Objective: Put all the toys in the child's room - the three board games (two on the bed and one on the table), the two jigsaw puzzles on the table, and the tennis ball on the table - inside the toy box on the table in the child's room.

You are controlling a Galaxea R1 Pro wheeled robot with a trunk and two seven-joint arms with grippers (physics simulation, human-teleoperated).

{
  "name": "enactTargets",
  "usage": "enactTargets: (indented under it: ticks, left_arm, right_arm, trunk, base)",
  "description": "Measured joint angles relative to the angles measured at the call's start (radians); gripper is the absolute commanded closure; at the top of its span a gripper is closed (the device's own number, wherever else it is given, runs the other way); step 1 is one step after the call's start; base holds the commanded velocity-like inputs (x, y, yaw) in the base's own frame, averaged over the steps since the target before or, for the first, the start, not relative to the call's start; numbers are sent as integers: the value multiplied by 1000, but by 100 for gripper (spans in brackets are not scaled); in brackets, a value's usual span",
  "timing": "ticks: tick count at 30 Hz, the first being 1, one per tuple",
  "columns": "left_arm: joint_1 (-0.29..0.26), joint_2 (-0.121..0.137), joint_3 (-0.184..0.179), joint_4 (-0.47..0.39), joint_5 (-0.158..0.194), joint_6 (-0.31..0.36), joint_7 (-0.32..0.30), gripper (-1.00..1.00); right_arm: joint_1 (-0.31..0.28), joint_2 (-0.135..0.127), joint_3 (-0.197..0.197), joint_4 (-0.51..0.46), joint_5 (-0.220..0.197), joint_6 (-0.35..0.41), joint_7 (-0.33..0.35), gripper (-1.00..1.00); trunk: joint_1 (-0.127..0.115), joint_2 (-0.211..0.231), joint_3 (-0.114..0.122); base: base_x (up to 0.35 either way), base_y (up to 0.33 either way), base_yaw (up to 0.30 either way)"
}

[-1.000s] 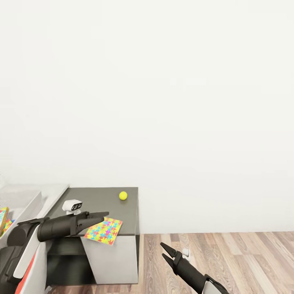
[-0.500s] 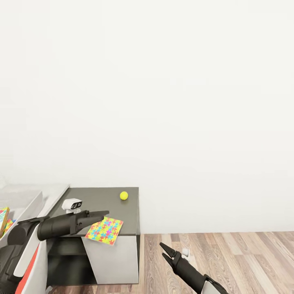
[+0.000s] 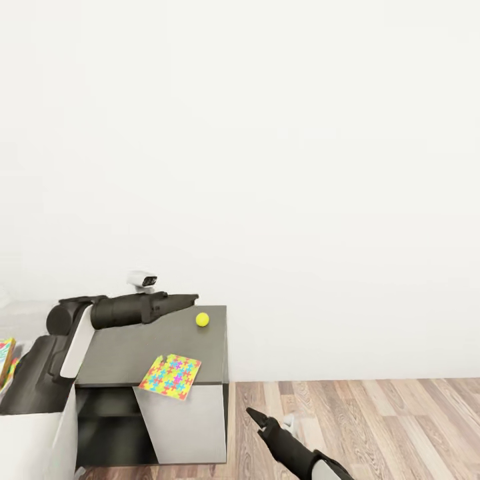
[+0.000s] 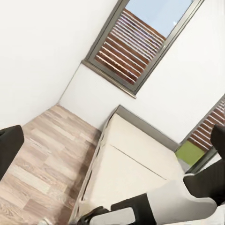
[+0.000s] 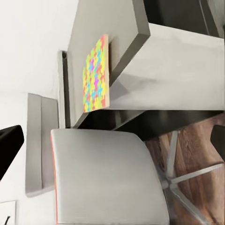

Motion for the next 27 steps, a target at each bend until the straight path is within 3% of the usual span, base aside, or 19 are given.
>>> enactTargets:
  ticks: [4,7,11,14,17,27]
  left_arm:
    - [-53,-46,-55,23,-2,2,107,-100]
    - [-84,-81,-76,61,-3,3,184,-100]
    - [-112,-109,-87,97,-2,4,233,-100]
    - [-122,-116,-90,107,-1,4,245,-100]
    - [-126,-118,-91,109,0,4,248,-100]
    - [-128,-115,-91,110,4,4,249,-100]
  right_arm:
    - [-1,26,1,0,0,2,-23,-100]
    - [-1,36,2,1,1,3,-50,-100]
    - [-2,41,3,-1,0,8,-131,-100]
    - [-1,43,3,-7,-1,17,-202,-100]
    - [-6,45,3,-10,-1,22,-220,-100]
    - [-18,38,5,-36,0,26,-211,-100]
  trunk:
    - [0,0,0]
    - [0,0,0]
    - [0,0,0]
    - [0,0,0]
    - [0,0,0]
    - [0,0,0]
  base:
    - [0,0,0]
    - [0,0,0]
    - [0,0,0]
    - [0,0,0]
    - [0,0,0]
    - [0,0,0]
